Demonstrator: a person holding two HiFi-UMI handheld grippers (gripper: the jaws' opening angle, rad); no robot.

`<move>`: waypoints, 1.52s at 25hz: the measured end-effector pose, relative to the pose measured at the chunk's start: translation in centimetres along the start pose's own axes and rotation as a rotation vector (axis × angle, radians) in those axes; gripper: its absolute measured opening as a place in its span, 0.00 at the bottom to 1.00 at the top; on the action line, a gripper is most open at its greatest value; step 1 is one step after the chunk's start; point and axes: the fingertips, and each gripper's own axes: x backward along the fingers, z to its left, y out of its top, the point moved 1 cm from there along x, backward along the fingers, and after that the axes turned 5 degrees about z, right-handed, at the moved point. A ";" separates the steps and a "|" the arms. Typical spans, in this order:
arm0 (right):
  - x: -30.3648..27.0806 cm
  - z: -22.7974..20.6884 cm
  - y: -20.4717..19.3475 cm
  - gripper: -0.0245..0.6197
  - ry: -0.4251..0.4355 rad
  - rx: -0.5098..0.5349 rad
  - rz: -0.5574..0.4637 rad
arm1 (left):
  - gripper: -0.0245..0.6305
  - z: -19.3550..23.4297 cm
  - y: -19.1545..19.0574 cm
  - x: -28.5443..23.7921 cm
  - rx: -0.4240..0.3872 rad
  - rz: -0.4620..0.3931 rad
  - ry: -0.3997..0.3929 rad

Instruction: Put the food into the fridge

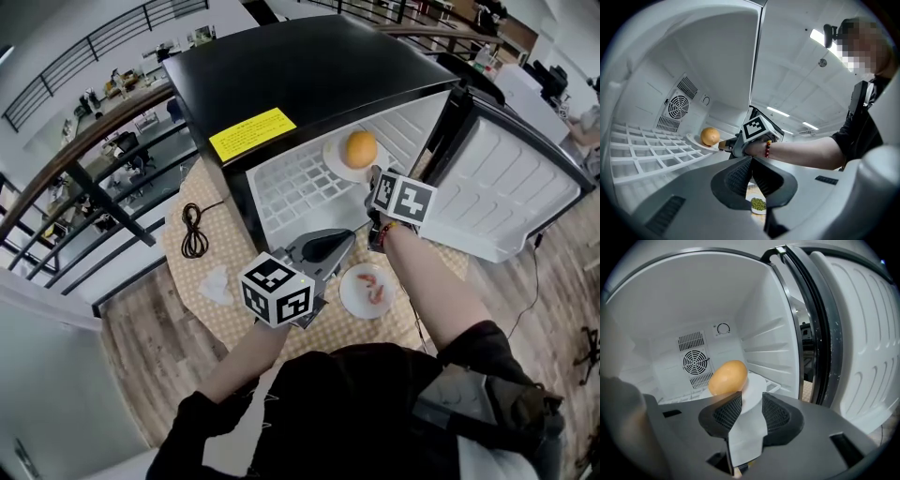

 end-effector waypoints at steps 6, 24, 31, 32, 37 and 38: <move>0.6 0.5 0.2 0.23 -0.010 0.172 -0.063 | 0.06 -0.5 -0.5 0.7 -0.011 0.018 -0.030; 15.5 -1.2 -2.8 0.07 0.419 0.112 -0.172 | 0.06 -6.9 0.0 0.9 -0.024 -0.073 0.109; 22.7 -7.3 -6.2 0.06 0.472 0.113 -0.128 | 0.06 -15.6 -2.9 -2.3 0.031 -0.080 0.127; 23.9 -8.3 -6.3 0.06 0.481 0.114 -0.122 | 0.06 -17.2 -3.0 -2.8 0.031 -0.078 0.132; 29.4 -10.8 -9.2 0.06 0.530 0.170 -0.106 | 0.06 -23.4 -5.2 -3.2 0.035 -0.092 0.179; 30.1 -11.0 -10.2 0.06 0.537 0.189 -0.104 | 0.06 -24.3 -6.1 -3.1 0.040 -0.093 0.188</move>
